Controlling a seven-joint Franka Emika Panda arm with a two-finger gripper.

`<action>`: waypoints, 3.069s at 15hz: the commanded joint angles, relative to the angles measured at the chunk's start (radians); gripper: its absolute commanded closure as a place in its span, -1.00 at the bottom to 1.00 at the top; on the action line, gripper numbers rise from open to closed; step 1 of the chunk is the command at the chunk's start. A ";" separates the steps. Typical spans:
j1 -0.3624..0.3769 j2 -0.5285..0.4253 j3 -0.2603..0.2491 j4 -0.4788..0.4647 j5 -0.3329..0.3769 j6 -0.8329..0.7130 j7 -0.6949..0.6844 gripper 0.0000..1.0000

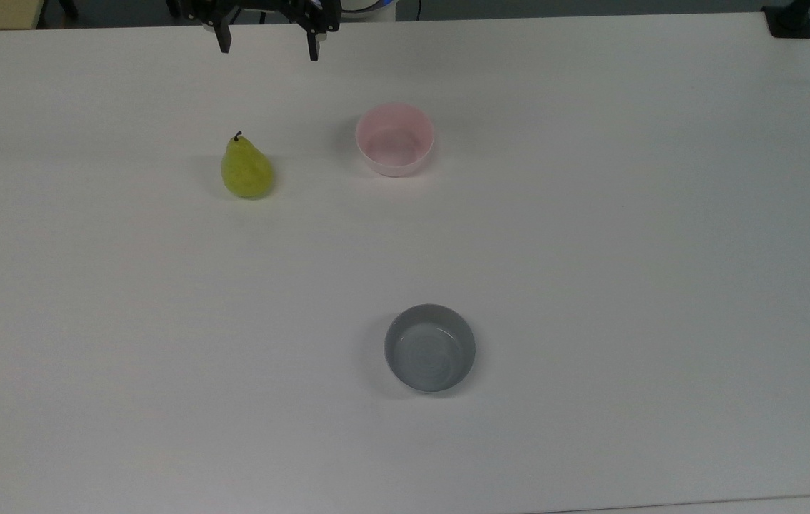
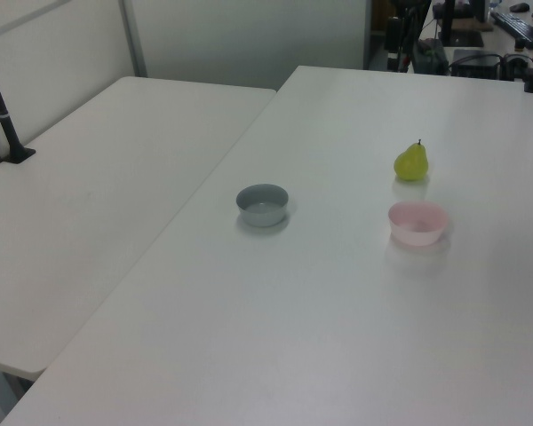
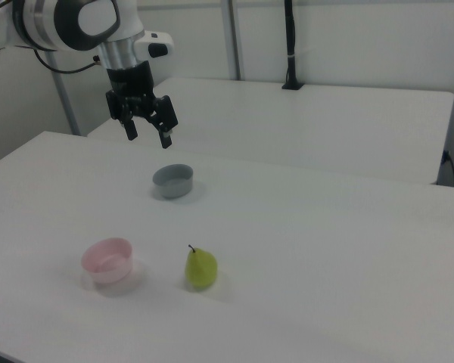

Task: Place the pear in the bowl
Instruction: 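Move the open gripper over the yellow-green pear, then lower the gripper around the pear and close on it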

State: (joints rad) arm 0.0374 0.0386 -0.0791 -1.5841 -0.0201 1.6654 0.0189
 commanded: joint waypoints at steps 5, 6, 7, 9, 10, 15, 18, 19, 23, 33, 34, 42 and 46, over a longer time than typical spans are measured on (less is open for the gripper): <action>-0.001 0.001 -0.004 0.004 0.003 0.014 -0.023 -1.00; -0.002 0.001 -0.004 0.004 0.003 0.014 -0.023 -1.00; -0.002 0.003 -0.004 0.004 0.003 0.014 -0.028 -1.00; -0.004 0.003 -0.004 0.004 0.002 0.014 -0.034 -1.00; -0.005 0.006 -0.005 0.004 0.002 0.014 -0.037 -1.00; -0.063 -0.003 -0.004 -0.011 0.003 0.001 -0.155 -1.00; -0.089 -0.006 -0.004 -0.072 0.003 -0.001 -0.291 -1.00; -0.094 -0.006 -0.004 -0.109 0.002 -0.003 -0.324 -1.00; -0.109 0.006 -0.002 -0.244 -0.023 0.086 -0.358 -1.00; -0.137 0.115 -0.002 -0.412 -0.110 0.369 -0.356 -1.00; -0.140 0.132 -0.002 -0.410 -0.110 0.384 -0.356 -1.00; -0.139 0.213 -0.002 -0.410 -0.112 0.450 -0.350 -0.94; -0.137 0.216 -0.001 -0.413 -0.118 0.459 -0.350 -0.19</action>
State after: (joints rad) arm -0.1003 0.2592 -0.0809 -1.9838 -0.1194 2.0946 -0.3131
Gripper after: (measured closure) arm 0.181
